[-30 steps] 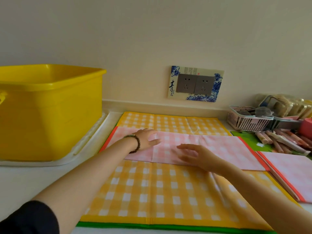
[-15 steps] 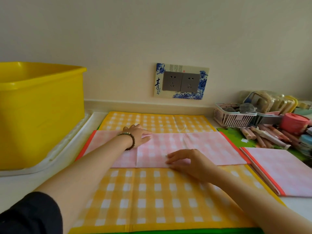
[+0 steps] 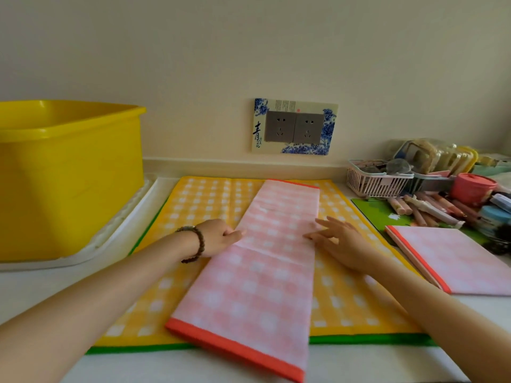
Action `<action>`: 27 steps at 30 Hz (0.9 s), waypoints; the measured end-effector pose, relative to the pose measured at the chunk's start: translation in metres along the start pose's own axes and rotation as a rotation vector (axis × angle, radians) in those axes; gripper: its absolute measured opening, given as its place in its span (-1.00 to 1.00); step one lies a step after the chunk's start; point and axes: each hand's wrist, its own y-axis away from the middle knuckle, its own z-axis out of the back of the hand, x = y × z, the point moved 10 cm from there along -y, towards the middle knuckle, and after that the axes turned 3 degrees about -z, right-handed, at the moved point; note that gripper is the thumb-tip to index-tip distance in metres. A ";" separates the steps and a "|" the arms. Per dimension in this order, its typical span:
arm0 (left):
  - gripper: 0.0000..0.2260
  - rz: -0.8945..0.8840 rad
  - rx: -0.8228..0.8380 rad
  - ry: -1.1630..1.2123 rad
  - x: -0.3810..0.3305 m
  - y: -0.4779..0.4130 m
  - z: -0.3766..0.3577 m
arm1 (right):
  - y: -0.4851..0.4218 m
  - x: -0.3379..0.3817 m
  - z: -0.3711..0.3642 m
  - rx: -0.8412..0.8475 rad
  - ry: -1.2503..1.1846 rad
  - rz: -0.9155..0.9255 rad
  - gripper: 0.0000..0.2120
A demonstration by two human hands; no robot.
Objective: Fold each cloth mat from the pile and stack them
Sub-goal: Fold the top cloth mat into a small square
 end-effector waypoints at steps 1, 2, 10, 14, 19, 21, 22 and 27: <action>-0.56 -0.037 -0.010 0.010 -0.005 0.003 -0.004 | 0.000 -0.003 -0.001 0.010 0.007 -0.027 -0.71; -0.56 -0.056 -0.013 0.015 -0.009 0.007 -0.008 | -0.001 -0.006 -0.003 0.025 0.006 -0.057 -0.69; -0.22 -0.126 -0.014 -0.182 -0.021 0.040 -0.019 | 0.022 0.010 -0.005 0.055 -0.080 -0.006 -0.64; 0.07 -0.260 0.063 -0.112 -0.032 0.061 -0.029 | 0.057 0.025 0.004 0.067 -0.106 0.137 -0.65; 0.13 -0.232 0.275 -0.213 -0.029 0.078 -0.054 | 0.092 0.038 0.021 -0.025 0.230 0.373 -0.60; 0.14 -0.232 0.304 -0.280 -0.031 0.080 -0.056 | 0.104 0.052 0.024 -0.118 0.391 0.546 -0.62; 0.17 -0.231 0.311 -0.299 -0.030 0.080 -0.056 | 0.107 0.057 0.021 -0.121 0.465 0.609 -0.62; 0.21 -0.221 0.302 -0.331 -0.031 0.082 -0.057 | 0.107 0.075 0.008 -0.091 0.532 0.723 -0.58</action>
